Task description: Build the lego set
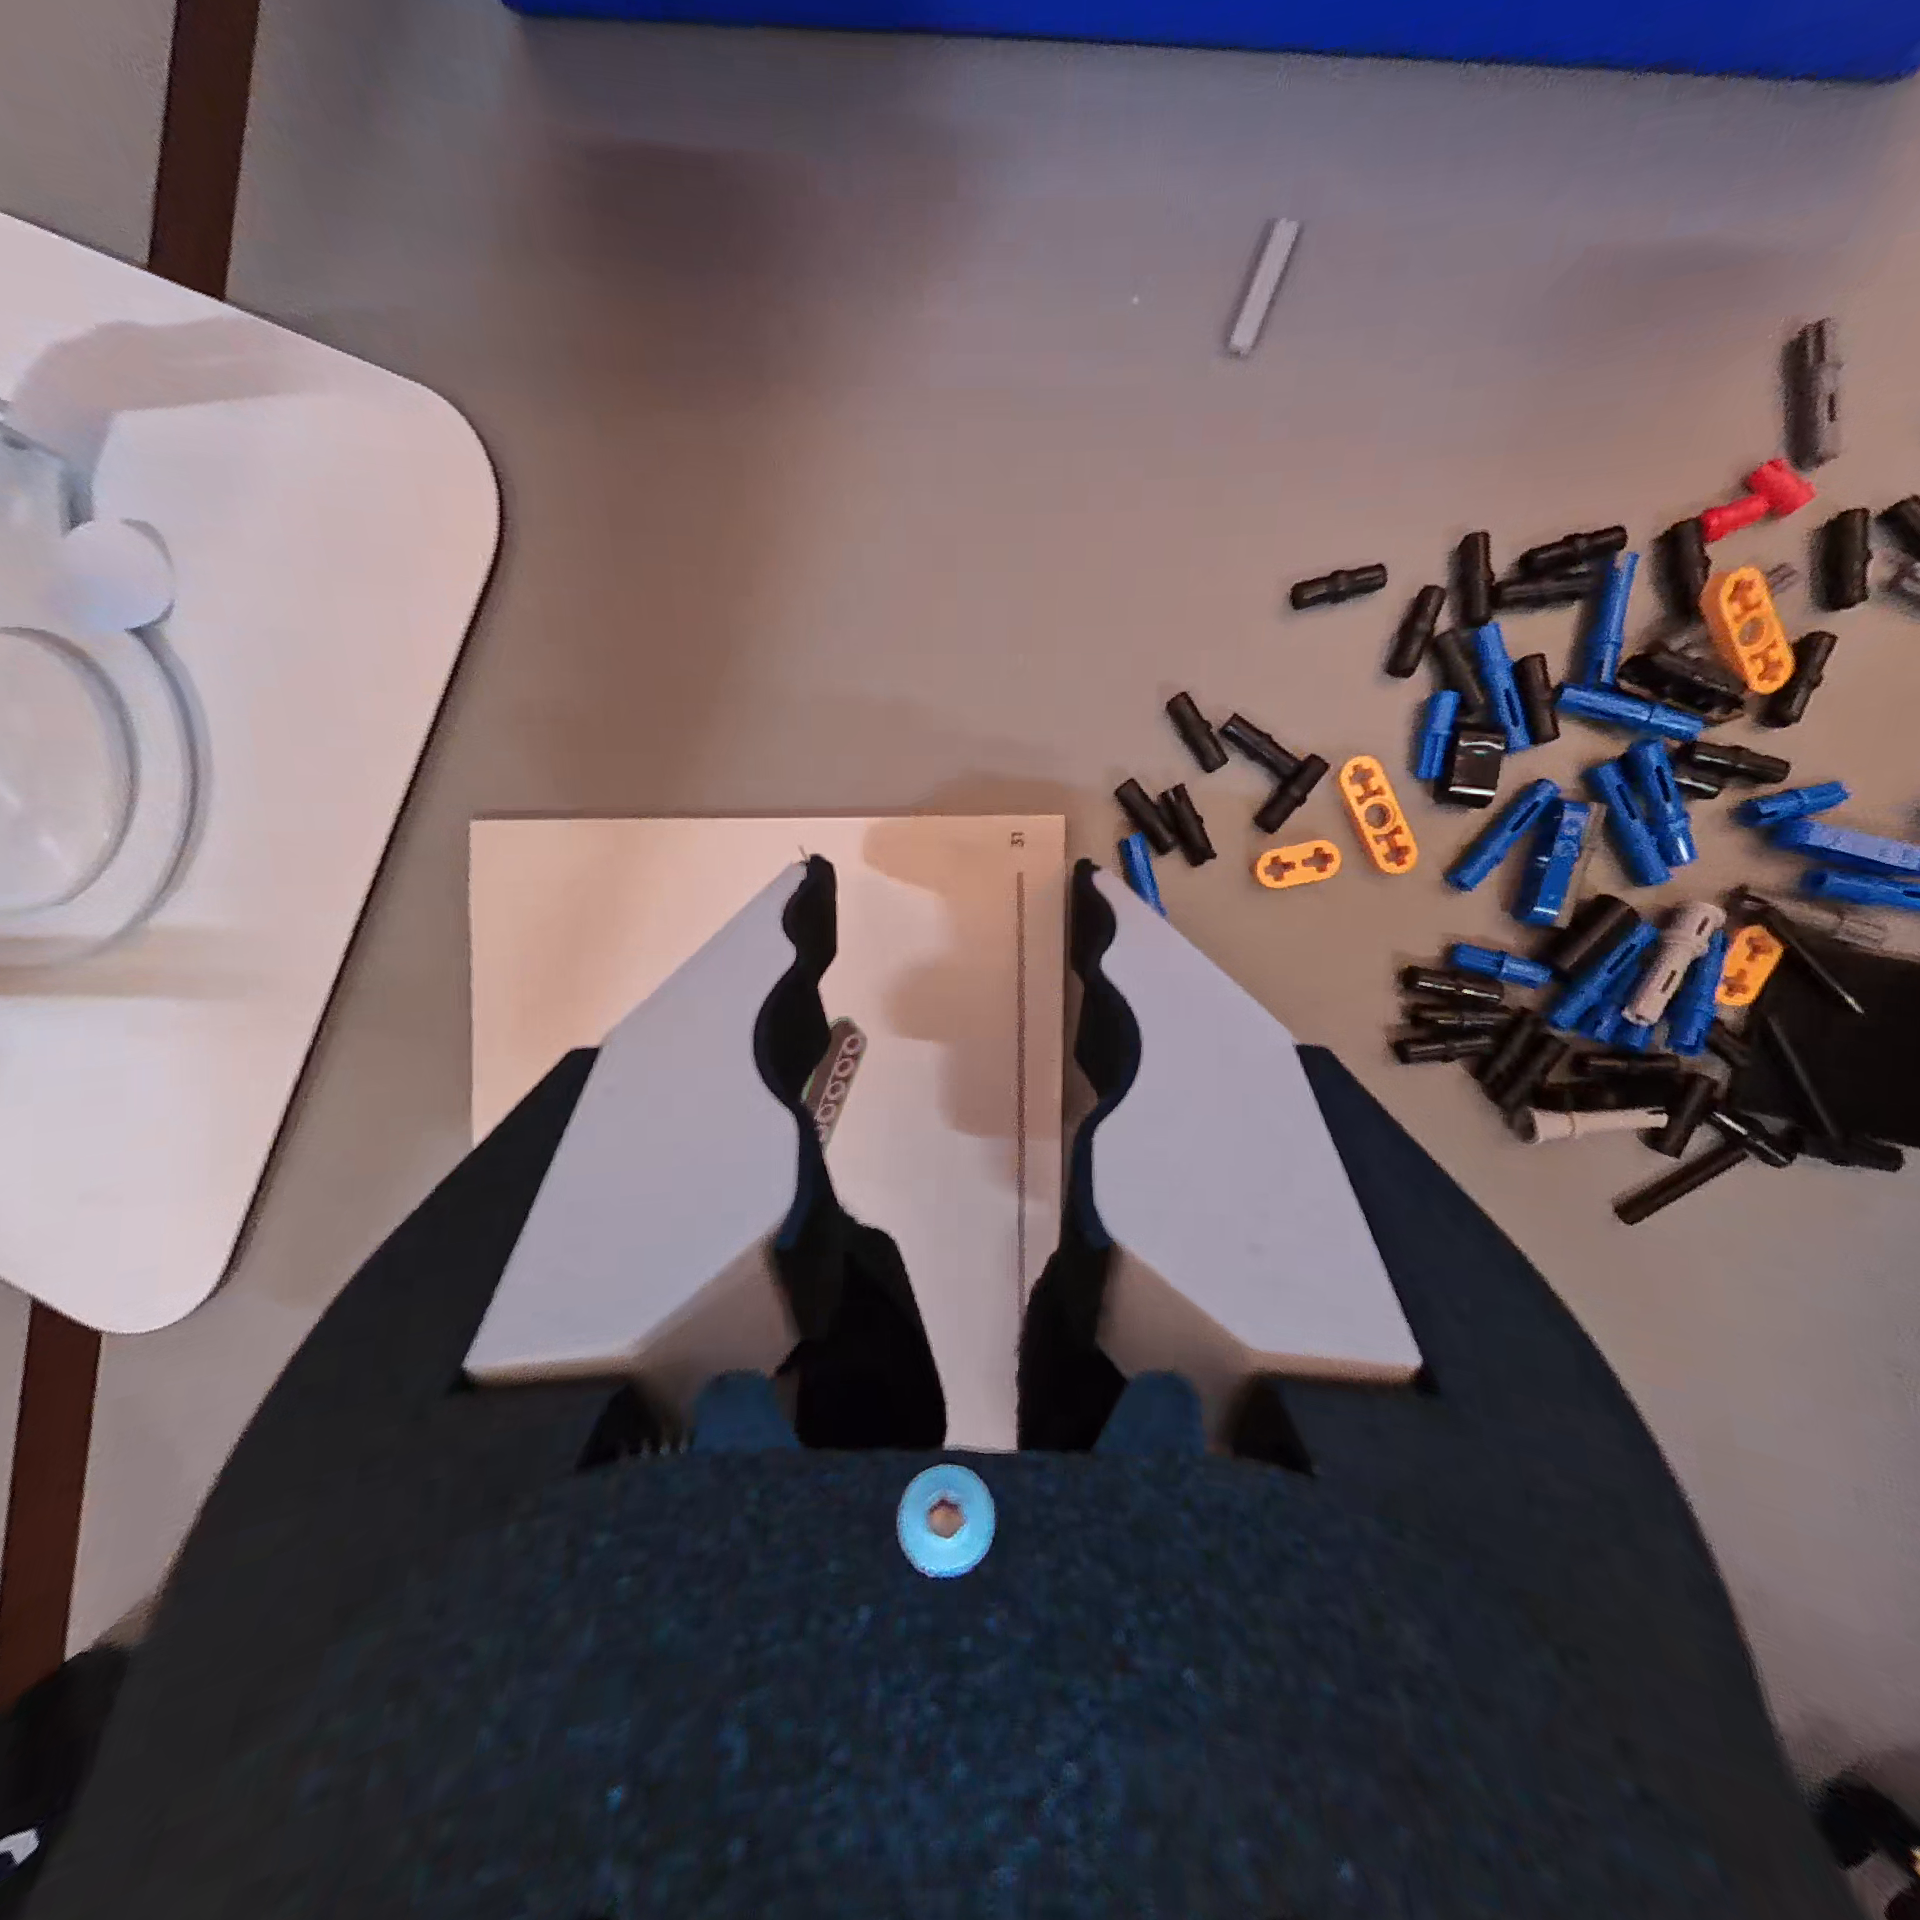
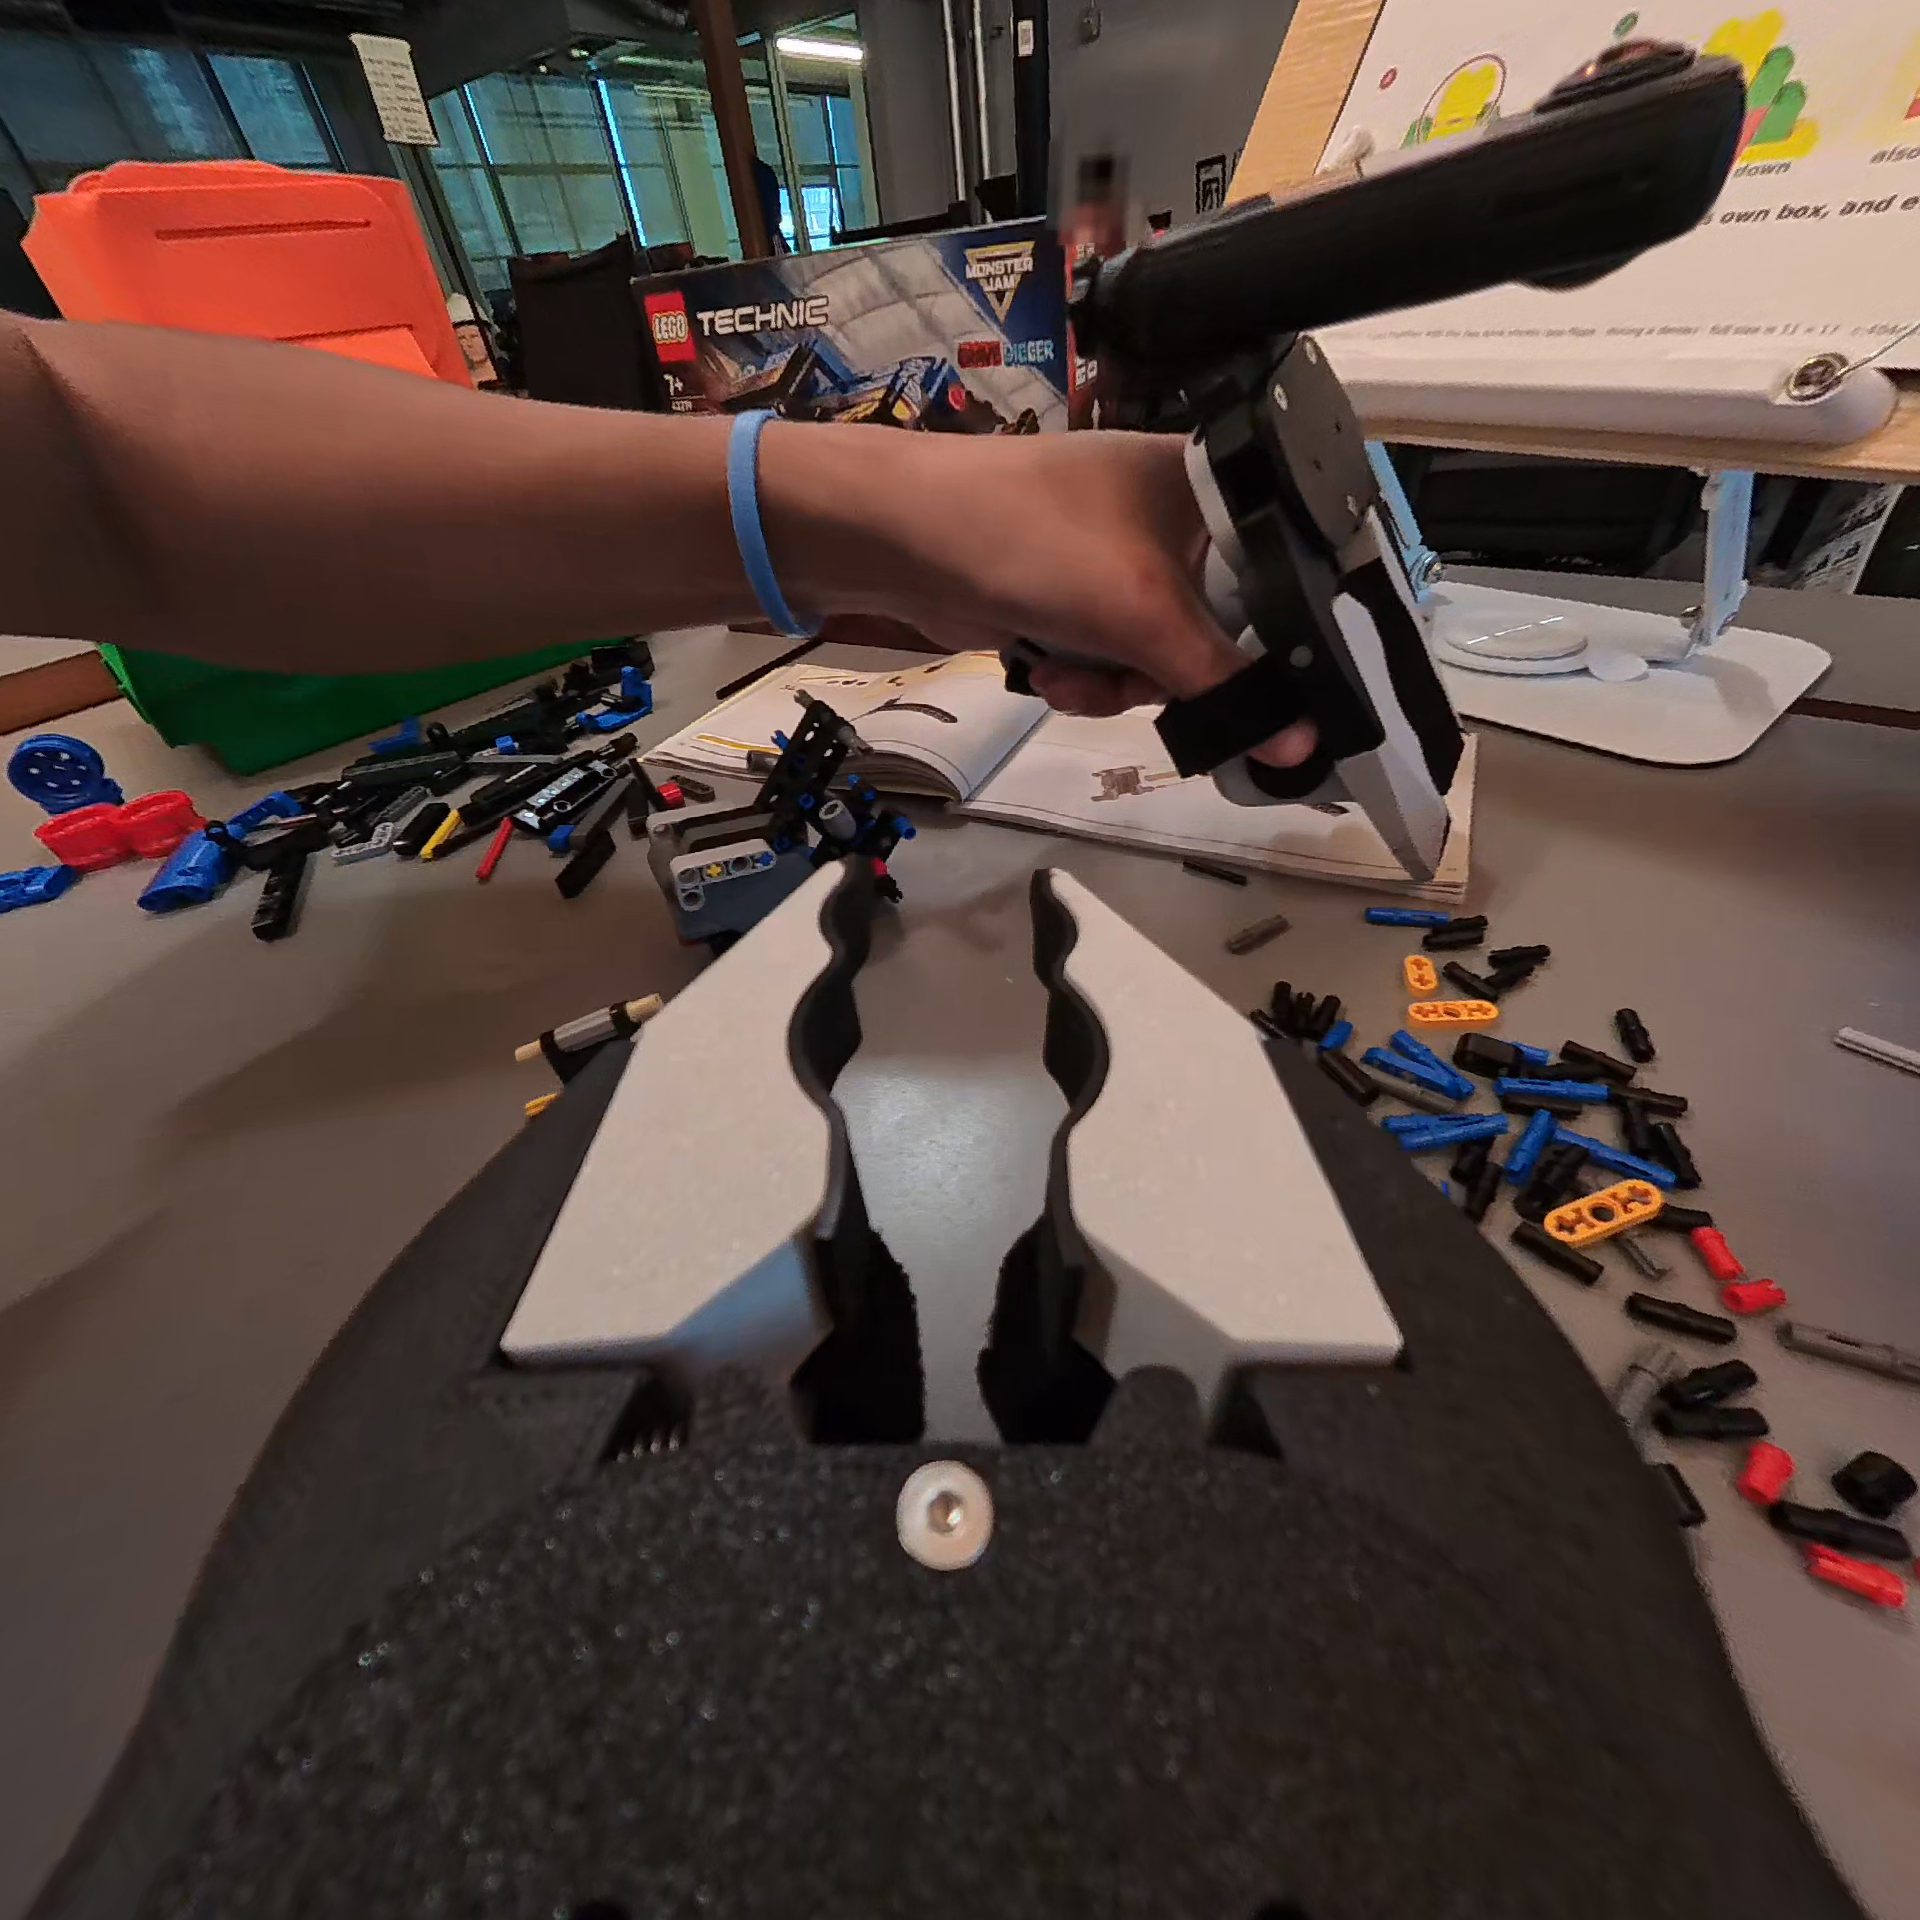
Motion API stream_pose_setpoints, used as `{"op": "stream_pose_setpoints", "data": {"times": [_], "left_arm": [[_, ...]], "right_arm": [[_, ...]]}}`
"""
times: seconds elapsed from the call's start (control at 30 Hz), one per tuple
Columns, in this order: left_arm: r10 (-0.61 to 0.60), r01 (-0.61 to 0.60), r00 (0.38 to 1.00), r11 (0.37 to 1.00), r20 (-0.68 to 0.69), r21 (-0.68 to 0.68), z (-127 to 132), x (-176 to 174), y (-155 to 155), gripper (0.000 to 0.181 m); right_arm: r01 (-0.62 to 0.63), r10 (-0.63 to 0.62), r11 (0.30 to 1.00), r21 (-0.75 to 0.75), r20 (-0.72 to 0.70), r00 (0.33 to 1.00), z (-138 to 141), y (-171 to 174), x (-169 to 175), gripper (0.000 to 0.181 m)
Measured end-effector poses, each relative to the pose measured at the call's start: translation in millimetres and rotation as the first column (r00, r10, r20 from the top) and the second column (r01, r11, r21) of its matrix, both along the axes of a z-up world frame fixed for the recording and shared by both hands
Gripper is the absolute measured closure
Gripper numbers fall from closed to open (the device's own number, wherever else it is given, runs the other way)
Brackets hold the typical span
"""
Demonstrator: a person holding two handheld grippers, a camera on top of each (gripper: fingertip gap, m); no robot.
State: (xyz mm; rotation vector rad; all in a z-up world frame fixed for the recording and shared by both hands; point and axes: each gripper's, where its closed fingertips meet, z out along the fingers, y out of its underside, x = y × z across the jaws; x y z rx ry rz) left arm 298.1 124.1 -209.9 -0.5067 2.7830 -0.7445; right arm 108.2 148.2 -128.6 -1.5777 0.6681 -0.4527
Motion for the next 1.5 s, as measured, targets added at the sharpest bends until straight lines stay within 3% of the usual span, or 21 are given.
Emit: {"op": "stream_pose_setpoints", "data": {"times": [0.47, 0.67, 0.83, 0.9, 1.07, 1.33, 1.5], "left_arm": [[0.018, -0.017, 1.0, 1.0, -0.005, 0.006, -6, 1, 5, 0.139], [0.025, -0.025, 1.0, 1.0, 0.002, -0.018, 3, 2, 7, 0.139], [-0.006, 0.003, 0.999, 0.999, -0.052, -0.043, 3, -9, 5, 0.169], [-0.011, 0.011, 1.0, 1.0, 0.003, -0.012, 1, -5, 8, 0.181], [0.003, -0.003, 1.0, 1.0, 0.002, -0.026, -1, -6, 11, 0.181], [0.082, -0.084, 0.996, 0.982, -0.018, -0.171, 26, -1, 24, 0.181], [0.142, -0.185, 0.98, 0.911, -0.14, -0.368, 51, -5, 48, 0.181]], "right_arm": [[-0.02, 0.021, 0.999, 0.024, -0.022, 1.0, 1, 1, -2, 0.151], [-0.023, 0.023, 1.0, 0.021, -0.02, 1.0, 0, 2, -2, 0.152], [-0.025, 0.025, 0.999, 0.02, -0.017, 1.0, 0, 2, -3, 0.152], [-0.027, 0.027, 0.999, 0.021, -0.015, 1.0, 1, 2, -3, 0.153], [-0.027, 0.028, 0.999, 0.022, -0.013, 1.0, 1, 2, -4, 0.153], [-0.028, 0.028, 0.999, 0.022, -0.013, 1.0, 1, 2, -4, 0.153], [-0.02, 0.021, 1.0, 0.014, -0.038, 0.999, 4, 0, 14, 0.154]]}}
